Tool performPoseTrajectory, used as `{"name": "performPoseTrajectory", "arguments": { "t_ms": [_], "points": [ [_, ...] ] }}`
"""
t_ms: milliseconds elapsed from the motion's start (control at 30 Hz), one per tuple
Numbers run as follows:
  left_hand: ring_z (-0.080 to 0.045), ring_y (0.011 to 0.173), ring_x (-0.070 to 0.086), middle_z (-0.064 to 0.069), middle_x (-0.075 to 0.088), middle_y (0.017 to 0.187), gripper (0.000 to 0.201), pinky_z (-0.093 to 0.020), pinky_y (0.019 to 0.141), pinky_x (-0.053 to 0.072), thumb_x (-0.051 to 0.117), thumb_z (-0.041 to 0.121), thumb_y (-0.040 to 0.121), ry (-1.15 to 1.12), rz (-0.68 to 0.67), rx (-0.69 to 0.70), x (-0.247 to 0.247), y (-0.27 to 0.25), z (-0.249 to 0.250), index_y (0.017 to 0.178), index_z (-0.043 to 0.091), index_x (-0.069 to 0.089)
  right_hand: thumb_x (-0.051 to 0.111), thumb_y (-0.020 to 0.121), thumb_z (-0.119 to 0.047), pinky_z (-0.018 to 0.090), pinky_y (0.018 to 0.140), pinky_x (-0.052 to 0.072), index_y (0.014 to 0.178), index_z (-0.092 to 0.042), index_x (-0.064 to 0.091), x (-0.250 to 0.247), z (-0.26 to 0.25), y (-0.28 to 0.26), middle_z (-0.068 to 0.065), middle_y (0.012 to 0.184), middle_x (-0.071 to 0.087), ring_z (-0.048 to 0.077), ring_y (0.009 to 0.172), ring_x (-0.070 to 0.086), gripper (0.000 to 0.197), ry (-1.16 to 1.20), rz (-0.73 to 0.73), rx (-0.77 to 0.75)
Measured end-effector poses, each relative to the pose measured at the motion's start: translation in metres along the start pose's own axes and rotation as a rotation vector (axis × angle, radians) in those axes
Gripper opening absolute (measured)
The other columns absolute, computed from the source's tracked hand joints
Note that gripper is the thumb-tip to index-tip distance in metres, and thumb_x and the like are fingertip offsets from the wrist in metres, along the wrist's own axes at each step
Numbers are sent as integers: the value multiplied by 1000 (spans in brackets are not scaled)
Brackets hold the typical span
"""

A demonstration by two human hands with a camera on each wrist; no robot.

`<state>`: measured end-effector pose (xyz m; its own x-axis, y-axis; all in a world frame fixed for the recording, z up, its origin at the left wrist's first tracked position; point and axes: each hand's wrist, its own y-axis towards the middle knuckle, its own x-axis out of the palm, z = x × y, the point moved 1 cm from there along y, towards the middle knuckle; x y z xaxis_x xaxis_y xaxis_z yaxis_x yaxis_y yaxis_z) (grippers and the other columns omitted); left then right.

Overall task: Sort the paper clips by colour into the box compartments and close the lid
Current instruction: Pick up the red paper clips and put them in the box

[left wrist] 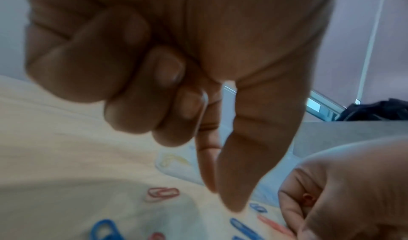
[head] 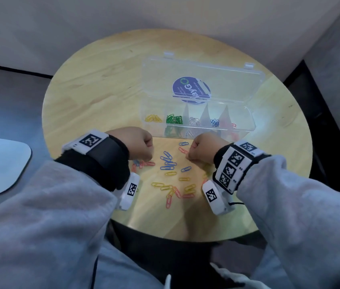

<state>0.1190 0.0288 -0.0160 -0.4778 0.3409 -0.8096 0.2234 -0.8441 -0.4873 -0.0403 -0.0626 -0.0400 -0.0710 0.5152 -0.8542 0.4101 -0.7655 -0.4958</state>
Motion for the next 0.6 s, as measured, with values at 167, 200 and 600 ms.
{"name": "performPoseTrajectory", "arguments": {
  "t_ms": [167,200,600],
  "points": [
    [-13,67,47,9,51,62,11,-20,50,27,67,19,79,71,-37,3,6,0,5,83,23,57,69,74,-19,27,69,48,75,-12,67,3,9,-6,8,76,64,21,68,57,7,199,-77,49],
    [-13,67,47,9,51,62,11,-20,49,27,67,19,80,84,-55,1,8,0,6,85,23,58,68,72,-18,27,64,47,70,-12,66,3,11,-8,9,72,64,22,62,55,7,251,-111,49],
    [-21,81,52,-3,60,88,26,-24,69,36,63,28,86,211,-121,-68,15,3,11,103,8,67,37,88,2,13,36,35,74,-12,47,-9,32,-18,3,63,43,6,40,43,22,1208,-268,101]
  ]
}}
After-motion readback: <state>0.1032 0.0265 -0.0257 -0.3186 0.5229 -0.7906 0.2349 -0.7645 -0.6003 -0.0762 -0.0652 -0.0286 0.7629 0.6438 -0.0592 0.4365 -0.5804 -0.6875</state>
